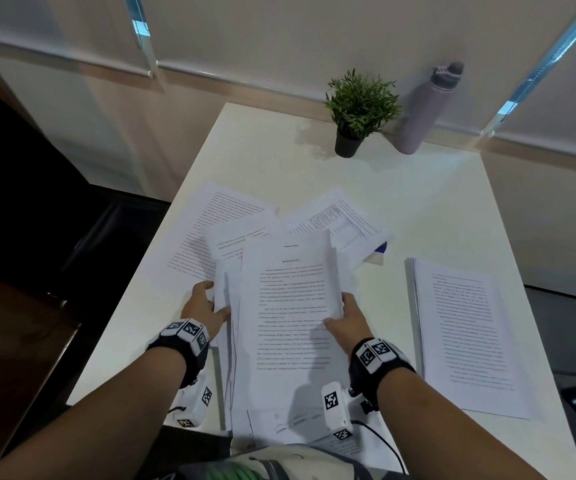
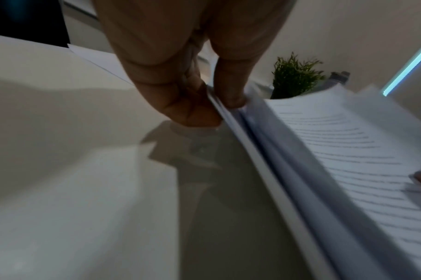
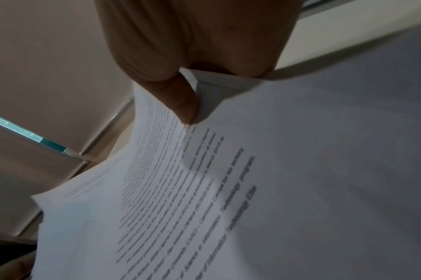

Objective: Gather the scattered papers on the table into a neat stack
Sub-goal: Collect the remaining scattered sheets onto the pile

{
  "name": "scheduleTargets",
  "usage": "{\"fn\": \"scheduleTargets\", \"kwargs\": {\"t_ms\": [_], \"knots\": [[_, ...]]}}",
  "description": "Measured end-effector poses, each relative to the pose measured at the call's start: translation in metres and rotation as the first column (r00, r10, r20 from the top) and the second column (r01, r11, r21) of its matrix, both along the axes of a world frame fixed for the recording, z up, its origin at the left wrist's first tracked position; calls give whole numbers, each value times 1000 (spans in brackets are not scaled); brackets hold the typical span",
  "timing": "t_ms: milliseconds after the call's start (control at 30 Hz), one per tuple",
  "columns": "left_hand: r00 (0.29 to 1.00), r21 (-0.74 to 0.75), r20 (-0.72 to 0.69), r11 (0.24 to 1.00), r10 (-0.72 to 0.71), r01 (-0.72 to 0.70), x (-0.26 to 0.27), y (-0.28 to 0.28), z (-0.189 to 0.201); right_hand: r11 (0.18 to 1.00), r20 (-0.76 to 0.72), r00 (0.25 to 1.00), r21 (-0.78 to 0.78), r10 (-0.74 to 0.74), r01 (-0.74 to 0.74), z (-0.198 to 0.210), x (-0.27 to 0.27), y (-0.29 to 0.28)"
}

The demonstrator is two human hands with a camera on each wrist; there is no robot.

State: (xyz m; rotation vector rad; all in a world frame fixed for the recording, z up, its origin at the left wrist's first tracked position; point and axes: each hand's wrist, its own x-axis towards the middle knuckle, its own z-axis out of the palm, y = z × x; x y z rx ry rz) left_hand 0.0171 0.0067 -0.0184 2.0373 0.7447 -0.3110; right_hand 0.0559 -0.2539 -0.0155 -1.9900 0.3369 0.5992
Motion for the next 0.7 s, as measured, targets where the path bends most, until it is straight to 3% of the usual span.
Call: {"fn": "scheduleTargets", "kwargs": {"t_ms": [133, 333, 433, 533, 700], "knots": [[982, 89, -172, 991, -83, 99, 1, 7, 2, 997, -32, 997, -39, -64, 63, 3, 4, -15], [924, 95, -277, 949, -263, 299, -11, 5, -6, 937, -18, 993, -332, -117, 104, -18, -2, -45], [899, 45, -323, 944, -295, 326, -17, -4, -7, 962, -14, 995, -257, -97, 90, -20, -14, -44], [913, -48, -319, 967, -254, 252, -24, -18, -9, 980, -23, 997, -187, -75, 69, -20, -21, -37], [966, -116, -72, 964, -248, 239, -31, -27, -9, 994, -65, 993, -41, -99, 97, -11, -25, -37]]}}
